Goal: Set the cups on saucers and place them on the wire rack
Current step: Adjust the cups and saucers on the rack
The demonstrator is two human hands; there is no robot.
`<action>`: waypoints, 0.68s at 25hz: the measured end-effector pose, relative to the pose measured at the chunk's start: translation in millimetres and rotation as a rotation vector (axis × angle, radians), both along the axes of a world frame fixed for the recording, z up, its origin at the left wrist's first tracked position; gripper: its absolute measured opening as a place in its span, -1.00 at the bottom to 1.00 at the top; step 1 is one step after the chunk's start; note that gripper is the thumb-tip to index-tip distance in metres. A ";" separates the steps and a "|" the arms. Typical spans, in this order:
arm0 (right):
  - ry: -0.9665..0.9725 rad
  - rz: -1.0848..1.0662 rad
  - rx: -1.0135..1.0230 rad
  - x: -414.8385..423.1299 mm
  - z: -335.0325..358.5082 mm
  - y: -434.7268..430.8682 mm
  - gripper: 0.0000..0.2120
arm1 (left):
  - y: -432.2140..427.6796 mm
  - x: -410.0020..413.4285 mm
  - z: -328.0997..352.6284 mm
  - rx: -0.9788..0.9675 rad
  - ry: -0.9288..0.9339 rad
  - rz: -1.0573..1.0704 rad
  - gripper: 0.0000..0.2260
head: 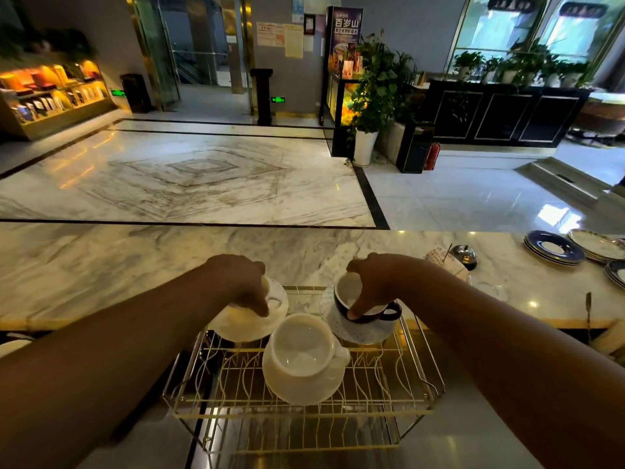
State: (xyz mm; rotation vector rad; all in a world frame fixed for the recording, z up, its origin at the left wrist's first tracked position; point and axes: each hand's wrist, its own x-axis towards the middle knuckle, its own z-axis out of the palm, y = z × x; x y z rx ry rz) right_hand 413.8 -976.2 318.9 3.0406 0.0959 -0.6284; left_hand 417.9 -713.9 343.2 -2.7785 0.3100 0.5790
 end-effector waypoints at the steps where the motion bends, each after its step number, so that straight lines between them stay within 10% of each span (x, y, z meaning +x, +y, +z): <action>1: -0.003 -0.019 -0.008 0.5 -0.5 2.8 0.14 | 0.8 0.3 -0.5 0.004 0.010 -0.028 -0.15; 17: -0.056 -0.288 -0.065 -23.2 1.0 22.8 0.15 | 26.3 -6.4 -17.9 0.040 -0.085 -0.409 -0.10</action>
